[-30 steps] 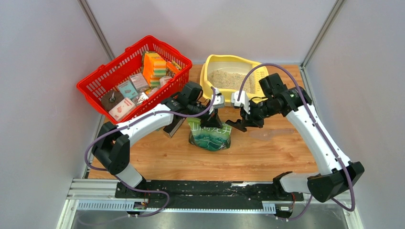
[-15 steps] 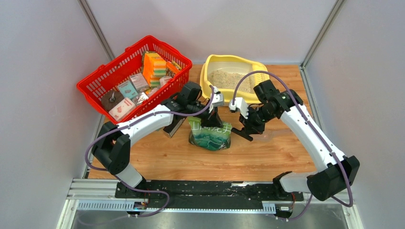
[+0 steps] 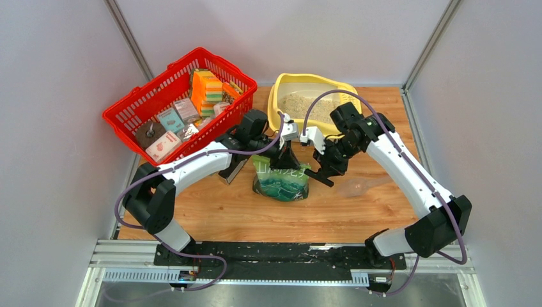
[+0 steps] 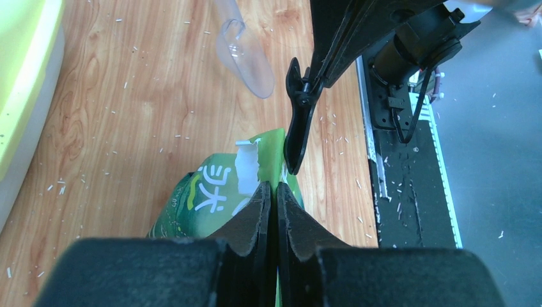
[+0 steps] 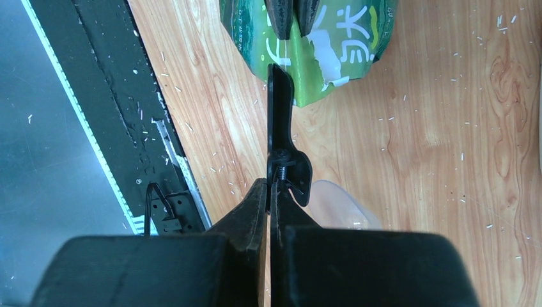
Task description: Fill the litter box with clean litter
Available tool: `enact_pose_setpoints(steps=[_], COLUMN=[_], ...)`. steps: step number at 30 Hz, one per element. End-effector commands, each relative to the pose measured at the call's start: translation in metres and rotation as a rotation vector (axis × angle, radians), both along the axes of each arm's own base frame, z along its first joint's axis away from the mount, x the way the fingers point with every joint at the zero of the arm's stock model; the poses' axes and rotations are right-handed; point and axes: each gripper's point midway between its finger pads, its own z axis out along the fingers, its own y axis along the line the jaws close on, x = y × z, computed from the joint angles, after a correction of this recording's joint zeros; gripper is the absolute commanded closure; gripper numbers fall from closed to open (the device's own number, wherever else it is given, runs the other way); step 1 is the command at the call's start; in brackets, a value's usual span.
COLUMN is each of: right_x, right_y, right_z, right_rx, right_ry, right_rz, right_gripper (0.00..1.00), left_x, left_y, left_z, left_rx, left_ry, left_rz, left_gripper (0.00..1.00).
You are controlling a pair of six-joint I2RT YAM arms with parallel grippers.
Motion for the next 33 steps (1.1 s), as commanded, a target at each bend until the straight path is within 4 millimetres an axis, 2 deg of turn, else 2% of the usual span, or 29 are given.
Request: enact_pose_setpoints(steps=[1,9,15,23,24,26,28,33], right_x=[-0.001,0.018,0.028,0.027,0.027,0.024,0.019,0.013], right_y=[0.006,0.018,0.025,0.029,0.028,0.026,0.022,0.020], right_z=[0.011,0.012,0.020,0.029,0.031,0.031,0.030,0.028], right_rx=[0.024,0.023,0.051,0.083,0.085,0.080,0.074,0.077], right_ry=[-0.028,-0.055,-0.083,-0.097,-0.103,-0.100,-0.099,-0.090], right_rz=[0.002,-0.017,-0.042,-0.049,-0.051,-0.048,-0.043,-0.041], right_gripper=[1.00,1.00,1.00,1.00,1.00,1.00,1.00,1.00], left_x=[-0.004,-0.008,-0.007,-0.004,-0.004,0.001,0.006,0.006], left_y=[-0.004,-0.009,-0.007,-0.008,-0.007,-0.003,-0.002,0.002], left_z=[0.007,0.008,0.007,0.008,0.009,0.012,0.025,0.020], left_rx=[-0.039,-0.059,-0.065,-0.087,-0.083,-0.119,-0.179,-0.190], left_ry=[0.013,0.062,0.107,0.110,0.152,0.151,0.147,0.161], left_rz=[-0.039,-0.080,-0.084,-0.081,-0.062,-0.047,-0.031,-0.039], left_gripper=[0.87,0.68,0.63,0.59,0.58,0.58,0.58,0.58])
